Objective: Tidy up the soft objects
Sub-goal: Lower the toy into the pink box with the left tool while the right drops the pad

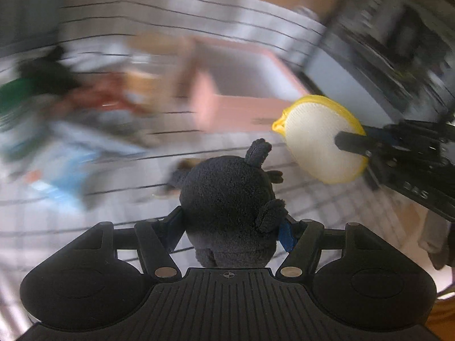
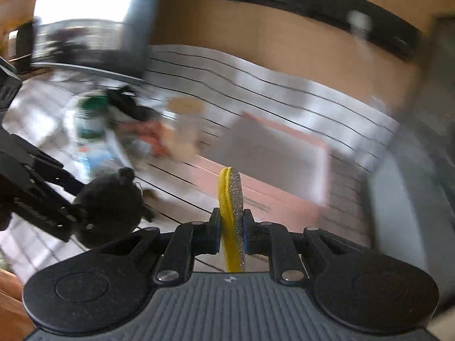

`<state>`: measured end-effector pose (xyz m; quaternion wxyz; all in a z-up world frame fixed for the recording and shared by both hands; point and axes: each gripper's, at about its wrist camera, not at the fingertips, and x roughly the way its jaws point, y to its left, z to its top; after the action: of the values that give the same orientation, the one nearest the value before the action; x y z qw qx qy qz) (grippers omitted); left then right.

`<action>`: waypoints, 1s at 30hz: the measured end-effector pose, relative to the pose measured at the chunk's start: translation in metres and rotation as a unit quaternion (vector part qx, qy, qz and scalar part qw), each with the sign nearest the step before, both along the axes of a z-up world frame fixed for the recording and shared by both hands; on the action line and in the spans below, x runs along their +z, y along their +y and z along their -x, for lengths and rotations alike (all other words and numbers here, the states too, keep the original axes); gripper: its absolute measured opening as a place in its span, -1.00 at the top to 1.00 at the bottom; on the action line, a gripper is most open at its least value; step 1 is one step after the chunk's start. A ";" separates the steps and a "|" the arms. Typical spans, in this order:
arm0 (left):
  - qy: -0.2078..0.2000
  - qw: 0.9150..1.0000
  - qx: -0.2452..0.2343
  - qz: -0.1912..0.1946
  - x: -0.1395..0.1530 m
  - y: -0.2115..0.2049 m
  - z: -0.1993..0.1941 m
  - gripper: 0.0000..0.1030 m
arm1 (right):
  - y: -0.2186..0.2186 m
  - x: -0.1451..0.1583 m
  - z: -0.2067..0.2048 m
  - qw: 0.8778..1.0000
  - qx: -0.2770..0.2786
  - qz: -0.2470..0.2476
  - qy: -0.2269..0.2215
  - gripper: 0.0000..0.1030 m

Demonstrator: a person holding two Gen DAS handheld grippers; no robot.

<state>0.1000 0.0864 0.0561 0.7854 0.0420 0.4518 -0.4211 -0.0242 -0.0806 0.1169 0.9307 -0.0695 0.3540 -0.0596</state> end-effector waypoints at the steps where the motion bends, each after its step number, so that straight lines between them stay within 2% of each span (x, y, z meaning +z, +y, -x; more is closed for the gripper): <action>1: 0.004 1.000 -0.018 -0.003 0.000 -0.013 0.001 -0.38 | -0.009 0.000 0.007 1.000 -0.018 0.000 -0.002 0.72; 4: 0.006 0.999 -0.051 -0.010 0.002 -0.042 0.000 -0.38 | -0.028 0.000 0.023 0.998 -0.062 -0.006 -0.009 0.72; 7: -0.006 0.998 -0.064 0.004 0.019 -0.066 -0.013 -0.38 | -0.041 -0.003 0.034 0.996 -0.091 -0.011 -0.020 0.72; 12: -0.085 0.995 -0.033 0.037 0.063 -0.108 -0.057 -0.38 | -0.052 -0.007 0.032 0.992 -0.121 -0.029 -0.031 0.72; 14: -0.099 0.993 -0.017 0.066 0.076 -0.123 -0.077 -0.39 | -0.055 -0.009 0.035 0.991 -0.125 -0.033 -0.033 0.72; 17: -0.066 0.988 0.007 0.141 0.079 -0.143 -0.114 -0.44 | -0.055 -0.011 0.036 0.991 -0.128 -0.035 -0.022 0.72; 18: -0.061 0.989 0.012 0.136 0.075 -0.157 -0.126 -0.47 | -0.056 -0.012 0.035 0.991 -0.129 -0.034 -0.020 0.72; 19: -0.064 0.992 0.015 0.104 0.069 -0.170 -0.133 -0.42 | -0.056 -0.012 0.034 0.991 -0.131 -0.031 -0.017 0.72; 20: -0.083 0.995 0.018 0.047 0.058 -0.186 -0.136 -0.37 | -0.057 -0.012 0.035 0.991 -0.132 -0.028 -0.015 0.72; 21: -0.108 0.994 0.018 0.006 0.050 -0.197 -0.135 -0.33 | -0.057 -0.013 0.036 0.991 -0.133 -0.025 -0.012 0.72; 22: -0.128 0.992 0.014 -0.013 0.042 -0.203 -0.133 -0.32 | -0.058 -0.013 0.036 0.990 -0.136 -0.020 -0.010 0.72; 23: -0.134 0.991 0.010 -0.012 0.037 -0.206 -0.133 -0.32 | -0.059 -0.013 0.038 0.990 -0.137 -0.017 -0.009 0.72; 25: -0.117 0.993 0.015 0.022 0.035 -0.199 -0.133 -0.33 | -0.063 -0.012 0.039 0.990 -0.139 -0.016 -0.008 0.72; 30: -0.095 0.991 0.049 0.082 0.045 -0.158 -0.118 -0.32 | -0.071 -0.001 0.028 0.991 -0.127 -0.020 -0.023 0.72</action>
<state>0.2185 -0.0714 0.1010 0.8453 -0.0050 0.3404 -0.4117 -0.0520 -0.1518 0.1158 0.9248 -0.0043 0.3392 -0.1721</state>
